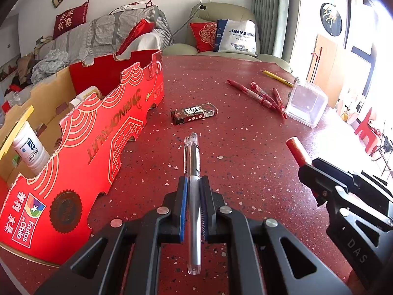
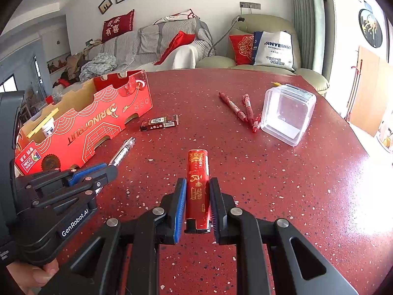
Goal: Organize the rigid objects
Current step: 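Lift the white pen and red lighter with both tools above the table, then carry the pen and lighter over the cardboard box and open both tools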
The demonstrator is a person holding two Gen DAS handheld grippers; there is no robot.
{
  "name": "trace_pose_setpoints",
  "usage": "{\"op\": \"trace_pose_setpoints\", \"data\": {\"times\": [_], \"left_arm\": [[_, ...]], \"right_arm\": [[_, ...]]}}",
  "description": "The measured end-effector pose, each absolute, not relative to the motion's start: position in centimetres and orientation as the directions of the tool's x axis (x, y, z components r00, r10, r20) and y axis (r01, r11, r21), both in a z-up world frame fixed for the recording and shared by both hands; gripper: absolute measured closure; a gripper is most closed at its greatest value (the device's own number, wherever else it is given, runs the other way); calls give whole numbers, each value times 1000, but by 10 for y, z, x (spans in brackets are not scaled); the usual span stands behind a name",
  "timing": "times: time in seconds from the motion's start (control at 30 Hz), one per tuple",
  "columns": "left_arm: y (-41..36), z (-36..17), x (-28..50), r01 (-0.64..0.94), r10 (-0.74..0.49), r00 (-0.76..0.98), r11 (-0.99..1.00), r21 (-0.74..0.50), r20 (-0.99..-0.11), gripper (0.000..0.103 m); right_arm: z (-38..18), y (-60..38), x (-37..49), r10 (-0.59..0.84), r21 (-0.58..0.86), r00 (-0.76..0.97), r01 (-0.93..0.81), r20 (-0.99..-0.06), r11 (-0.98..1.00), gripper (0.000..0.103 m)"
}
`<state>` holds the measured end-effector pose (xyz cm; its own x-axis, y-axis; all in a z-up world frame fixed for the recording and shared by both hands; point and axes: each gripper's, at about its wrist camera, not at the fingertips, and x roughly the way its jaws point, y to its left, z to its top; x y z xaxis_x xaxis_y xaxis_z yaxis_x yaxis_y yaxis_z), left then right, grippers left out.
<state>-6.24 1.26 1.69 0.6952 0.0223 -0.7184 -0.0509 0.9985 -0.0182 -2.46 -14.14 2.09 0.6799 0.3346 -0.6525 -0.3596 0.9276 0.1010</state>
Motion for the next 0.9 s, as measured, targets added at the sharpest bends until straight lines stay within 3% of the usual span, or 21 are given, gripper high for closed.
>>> {"op": "trace_pose_setpoints", "data": {"times": [0.9], "left_arm": [[20,21,-66,-52,5,710,998,-45,-704,93]], "right_arm": [[27,-145,-25,353,123,685,-361,-637,924,83]]}}
